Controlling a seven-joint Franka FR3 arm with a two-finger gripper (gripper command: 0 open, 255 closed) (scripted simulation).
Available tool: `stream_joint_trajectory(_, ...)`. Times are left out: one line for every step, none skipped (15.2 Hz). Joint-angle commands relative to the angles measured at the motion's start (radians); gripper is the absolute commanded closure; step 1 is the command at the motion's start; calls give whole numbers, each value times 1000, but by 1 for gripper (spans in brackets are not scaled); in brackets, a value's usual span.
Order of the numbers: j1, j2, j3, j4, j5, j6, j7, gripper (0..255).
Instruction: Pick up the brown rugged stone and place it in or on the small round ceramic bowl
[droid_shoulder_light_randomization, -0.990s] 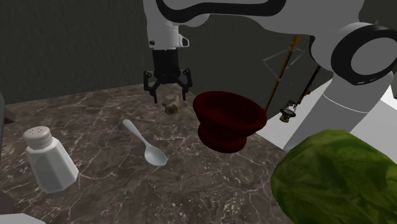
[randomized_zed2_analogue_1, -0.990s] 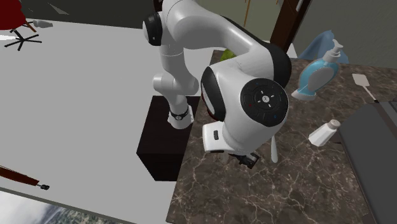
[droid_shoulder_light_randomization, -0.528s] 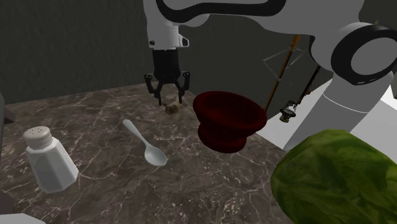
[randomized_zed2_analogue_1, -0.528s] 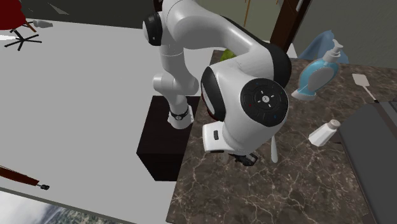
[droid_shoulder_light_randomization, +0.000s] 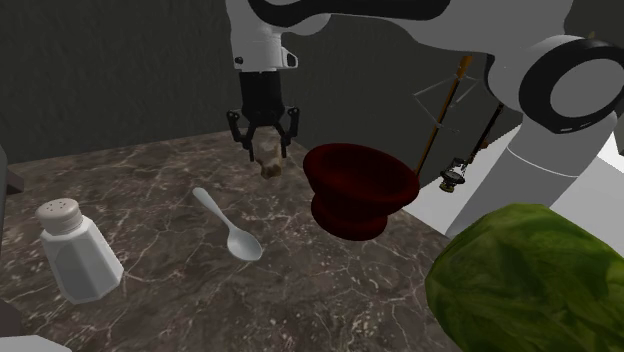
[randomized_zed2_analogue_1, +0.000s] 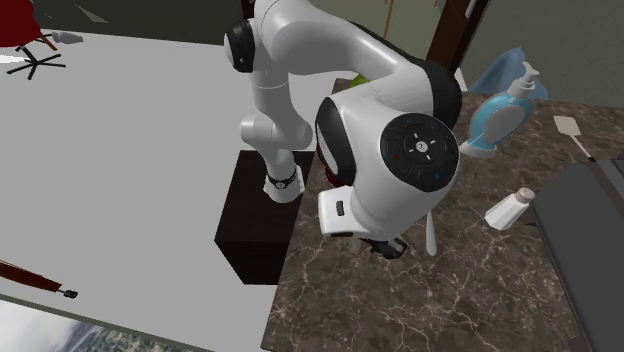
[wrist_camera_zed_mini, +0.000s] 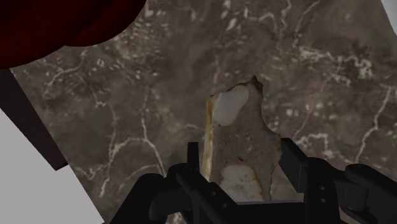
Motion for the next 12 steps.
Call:
stream_joint_trajectory(0, 4, 0, 30, -2, -26, 5, 255)
stream_joint_trajectory(0, 7, 1, 46, -3, -40, 7, 255)
stream_joint_trajectory(1, 11, 1, 63, -4, -53, 10, 255)
stream_joint_trajectory(1, 15, 2, 80, -6, -67, 13, 255)
stream_joint_trajectory(1, 19, 2, 98, -7, -81, 16, 255)
stream_joint_trajectory(2, 23, 3, 116, -9, -95, 20, 255)
stream_joint_trajectory(3, 28, 4, 135, -11, -109, 23, 255)
stream_joint_trajectory(3, 33, 5, 153, -13, -124, 27, 255)
stream_joint_trajectory(4, 38, 6, 173, -15, -138, 30, 255)
stream_joint_trajectory(5, 44, 7, 192, -17, -152, 34, 255)
stream_joint_trajectory(6, 50, 8, 213, -20, -167, 38, 255)
stream_joint_trajectory(8, 57, 9, 233, -22, -182, 43, 255)
